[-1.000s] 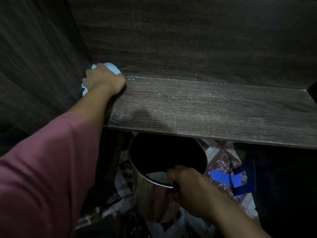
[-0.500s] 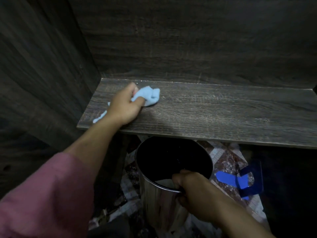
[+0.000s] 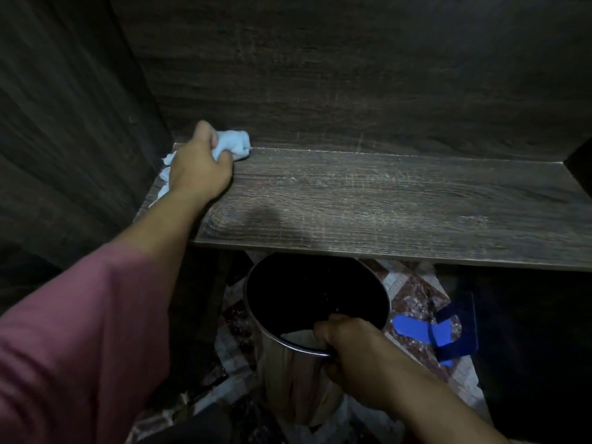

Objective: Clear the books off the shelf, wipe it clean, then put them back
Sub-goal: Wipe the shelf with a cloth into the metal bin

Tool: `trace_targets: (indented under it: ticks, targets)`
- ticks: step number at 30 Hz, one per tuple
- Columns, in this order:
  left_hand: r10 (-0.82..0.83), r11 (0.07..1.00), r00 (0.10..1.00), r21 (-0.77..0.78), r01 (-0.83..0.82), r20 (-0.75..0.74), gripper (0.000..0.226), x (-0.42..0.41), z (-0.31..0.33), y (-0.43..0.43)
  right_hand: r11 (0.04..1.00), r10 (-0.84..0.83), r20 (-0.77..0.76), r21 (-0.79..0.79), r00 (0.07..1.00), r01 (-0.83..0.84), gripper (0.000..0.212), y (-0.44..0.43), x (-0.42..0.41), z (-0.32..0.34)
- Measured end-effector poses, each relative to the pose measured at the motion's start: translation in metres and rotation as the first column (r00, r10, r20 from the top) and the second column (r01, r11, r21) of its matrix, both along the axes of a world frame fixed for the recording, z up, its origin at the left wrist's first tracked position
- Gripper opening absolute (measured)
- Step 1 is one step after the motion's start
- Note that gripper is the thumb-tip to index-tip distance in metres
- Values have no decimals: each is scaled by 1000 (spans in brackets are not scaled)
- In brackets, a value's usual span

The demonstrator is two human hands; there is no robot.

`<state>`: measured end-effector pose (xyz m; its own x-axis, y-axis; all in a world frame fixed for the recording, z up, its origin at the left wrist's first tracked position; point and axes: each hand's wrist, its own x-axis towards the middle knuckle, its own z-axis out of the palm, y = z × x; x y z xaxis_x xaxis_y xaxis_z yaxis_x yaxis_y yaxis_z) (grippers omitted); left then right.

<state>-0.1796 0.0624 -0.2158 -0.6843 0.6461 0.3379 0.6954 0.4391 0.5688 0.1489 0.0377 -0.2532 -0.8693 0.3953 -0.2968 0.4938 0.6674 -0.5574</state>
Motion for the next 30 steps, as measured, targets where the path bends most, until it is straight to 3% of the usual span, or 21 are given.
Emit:
trace_targets:
  ticks: [4, 9, 11, 14, 16, 21, 23, 25, 27, 30]
  targets:
    - [-196, 978, 980, -74, 197, 24, 16, 11, 3, -1, 1000, -18, 16, 8, 1000, 18, 24, -1, 3, -2]
    - [-353, 935, 930, 3, 355, 98, 13, 52, 1, -18, 1000, -13, 0, -12, 1000, 13, 35, -2, 4, 3]
    - [-383, 920, 909, 151, 361, 163, 12, 63, -4, -22, 1000, 2, -8, -14, 1000, -2, 33, -2, 3, 4]
    - [-330, 846, 924, 494, 199, 193, 23, 62, -5, -14, 1000, 13, -27, -12, 1000, -13, 31, -2, 3, 6]
    - [-259, 817, 954, 561, 132, 154, 23, 53, -3, -4, 1000, 17, -34, -11, 999, -17, 30, -2, 4, 8]
    - [-168, 918, 985, 371, 139, 46, 21, 27, -3, 23, 1000, -7, -23, 4, 1000, 7, 27, 1, 8, 7]
    - [-242, 956, 969, 158, 247, -50, 25, 25, -3, 27, 1000, -13, -20, 11, 1000, 13, 33, 3, 10, 4]
    - [-350, 936, 929, -79, 343, -120, 28, 26, -3, 27, 1000, -17, -21, 21, 1000, 17, 36, 3, 13, 2]
    - [-376, 919, 922, -163, 358, -91, 28, 25, -1, 27, 999, -3, -30, 39, 1000, 4, 27, 2, 14, 3]
    - [-390, 907, 921, -173, 383, -4, 26, 27, -1, 22, 999, 9, -16, 49, 1000, -8, 22, 1, 14, 7]
